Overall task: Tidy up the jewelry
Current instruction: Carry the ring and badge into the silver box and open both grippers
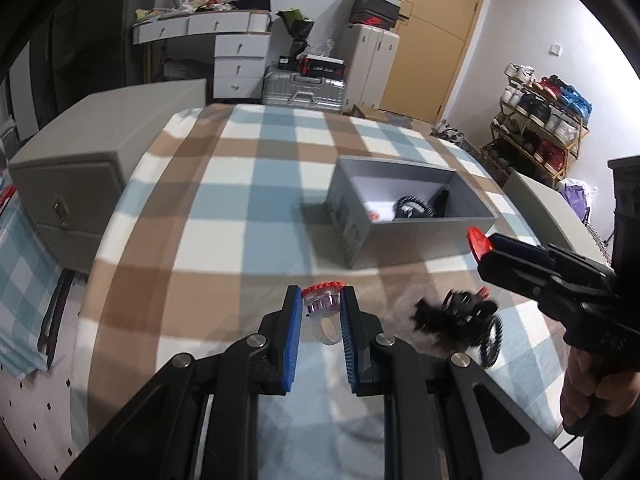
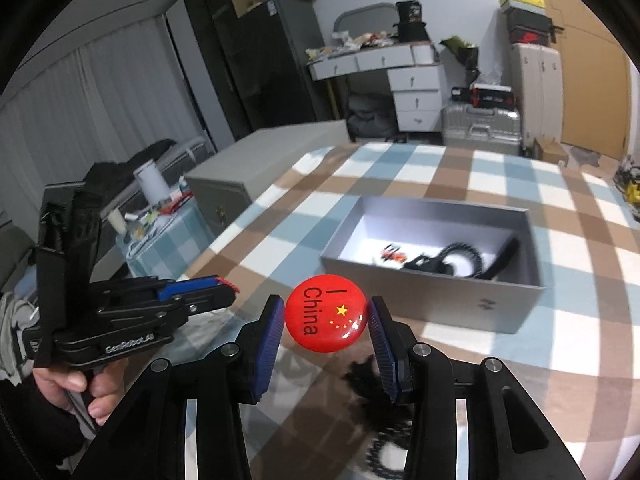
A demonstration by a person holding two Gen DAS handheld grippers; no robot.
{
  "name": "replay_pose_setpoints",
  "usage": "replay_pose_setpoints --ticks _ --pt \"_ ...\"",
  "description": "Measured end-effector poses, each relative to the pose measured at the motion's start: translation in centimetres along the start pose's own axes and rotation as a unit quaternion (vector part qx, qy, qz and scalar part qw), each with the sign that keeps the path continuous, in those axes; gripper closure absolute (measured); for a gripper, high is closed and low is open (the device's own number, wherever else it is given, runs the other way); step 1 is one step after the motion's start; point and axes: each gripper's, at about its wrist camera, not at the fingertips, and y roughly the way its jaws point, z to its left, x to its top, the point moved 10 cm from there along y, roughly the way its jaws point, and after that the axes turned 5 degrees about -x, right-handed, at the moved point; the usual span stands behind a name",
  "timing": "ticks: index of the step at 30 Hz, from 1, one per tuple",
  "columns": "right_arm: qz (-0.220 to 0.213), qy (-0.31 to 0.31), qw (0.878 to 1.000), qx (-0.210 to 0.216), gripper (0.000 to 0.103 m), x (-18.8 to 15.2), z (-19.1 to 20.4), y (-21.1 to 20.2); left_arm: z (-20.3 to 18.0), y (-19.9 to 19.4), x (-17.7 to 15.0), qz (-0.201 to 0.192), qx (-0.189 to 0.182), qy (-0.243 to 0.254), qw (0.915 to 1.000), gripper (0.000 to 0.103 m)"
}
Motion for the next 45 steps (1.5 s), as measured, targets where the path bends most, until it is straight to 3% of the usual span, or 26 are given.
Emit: replay_pose_setpoints --ticks 8,20,30,45 --pt "-0.006 0.016 1.000 -0.026 0.061 1.5 -4.0 -1.3 -3.4 2.0 3.6 0.000 -0.022 0.045 0.9988 0.089" --pt "-0.019 0.024 0.999 -0.043 0.061 5.1 -8.3 0.7 -5.7 7.2 6.5 0.045 -0.068 0.035 0.9960 0.089" --pt "0.012 0.042 0.997 -0.069 0.061 5.2 -11.8 4.3 -7.3 10.2 7.4 0.073 -0.080 0.045 0.9930 0.089" --pt "0.038 0.038 0.996 -0.073 0.060 4.4 -12.6 6.6 -7.4 12.3 7.3 0.097 -0.090 0.039 0.9904 0.088"
